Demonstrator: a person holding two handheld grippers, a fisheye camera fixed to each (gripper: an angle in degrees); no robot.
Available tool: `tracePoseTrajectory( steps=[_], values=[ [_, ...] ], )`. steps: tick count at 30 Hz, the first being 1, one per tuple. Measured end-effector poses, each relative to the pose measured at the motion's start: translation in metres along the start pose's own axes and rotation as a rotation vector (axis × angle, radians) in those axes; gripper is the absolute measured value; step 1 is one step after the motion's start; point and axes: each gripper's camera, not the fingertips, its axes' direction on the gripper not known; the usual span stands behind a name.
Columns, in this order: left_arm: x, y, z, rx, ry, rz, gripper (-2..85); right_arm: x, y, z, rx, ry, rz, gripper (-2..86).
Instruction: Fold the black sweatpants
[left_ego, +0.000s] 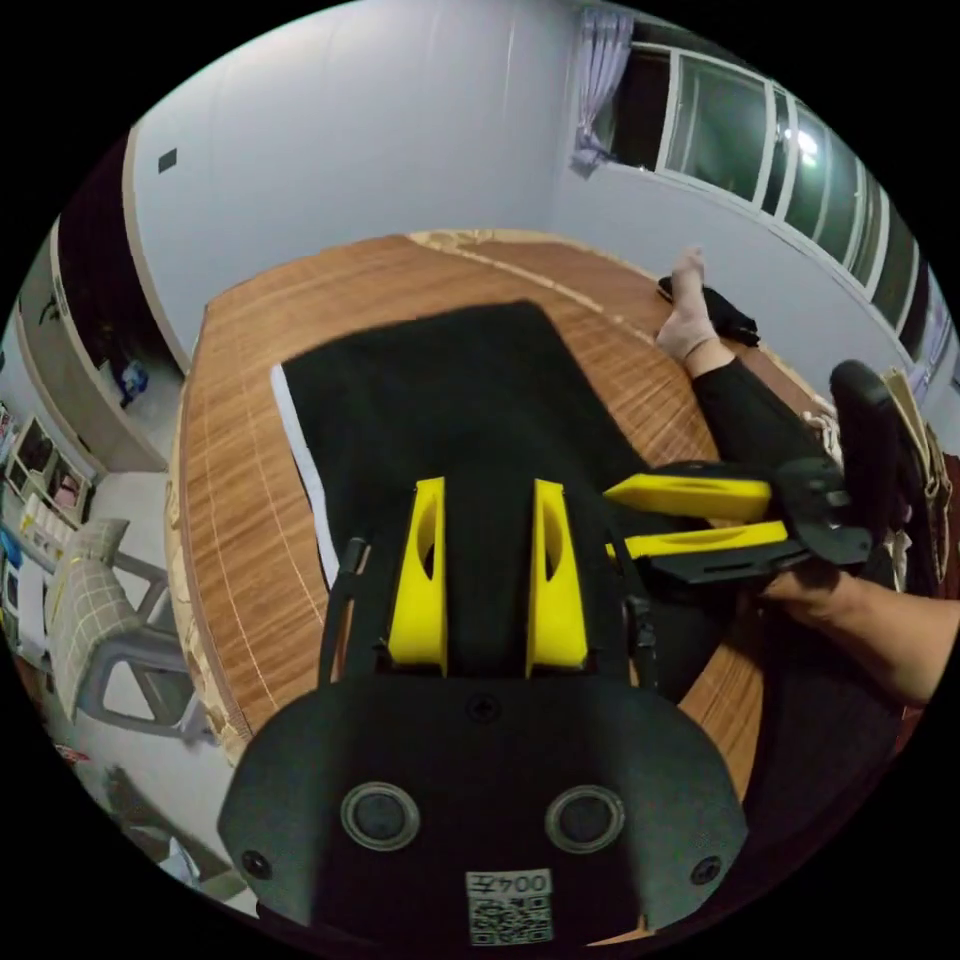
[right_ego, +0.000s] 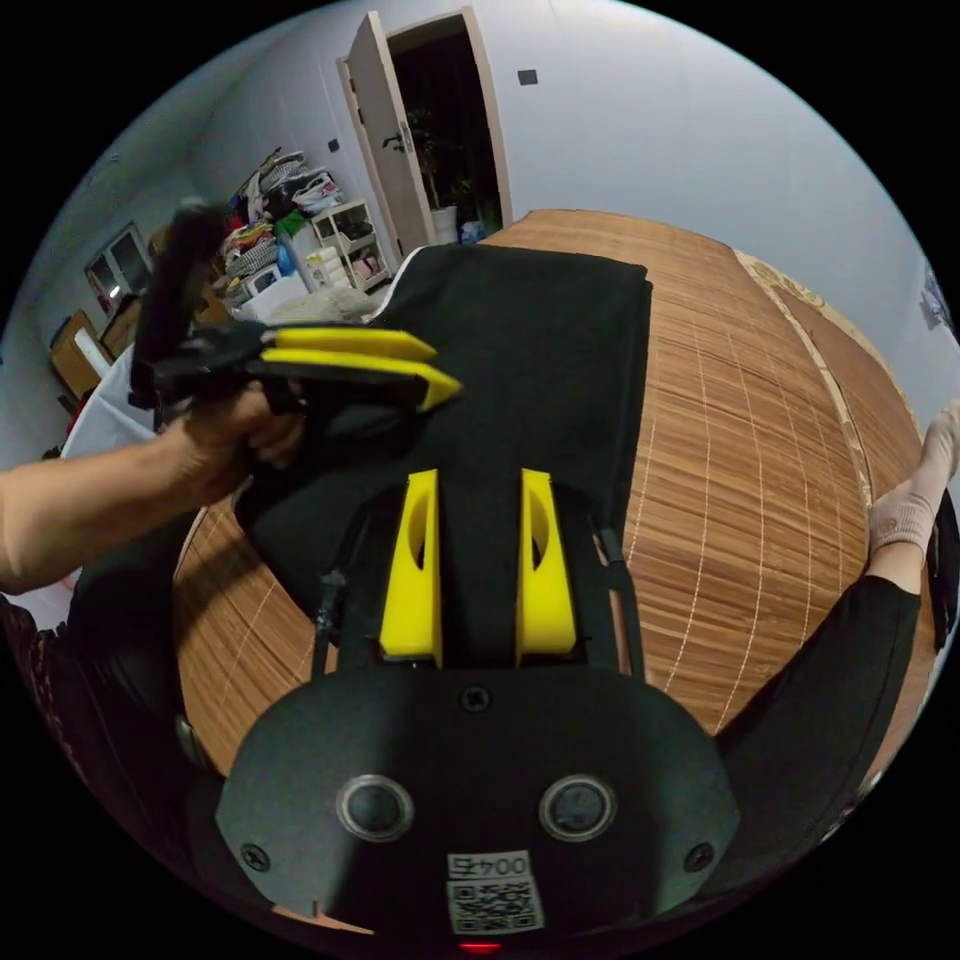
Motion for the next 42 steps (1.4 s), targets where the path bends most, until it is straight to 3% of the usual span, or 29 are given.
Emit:
tracePoseTrajectory(
  steps=[8,18,24,36,42],
  values=[
    [-0.001,0.031,0.012,-0.031,0.010,0.053,14.4,0.007,0.021,0.006,-0.037,0.021,0.036,12.7],
    [-0.007,0.132,-0.022,-0.027,0.211,-0.013,15.9,-0.020,0.083,-0.011,-0.206,-0.076,0.171,12.4],
    [0.020,0.200,-0.051,-0.004,0.125,0.034,19.3,-0.050,0.113,-0.015,-0.263,-0.093,0.147,12.4],
    [0.001,0.228,-0.056,-0.019,0.153,0.010,20.5,-0.052,0.140,-0.024,-0.149,-0.001,0.083,11.5],
    [-0.038,0.224,-0.098,0.198,0.179,-0.093,18.4,-0.050,0.153,-0.052,0.069,0.041,0.048,11.2]
  ],
)
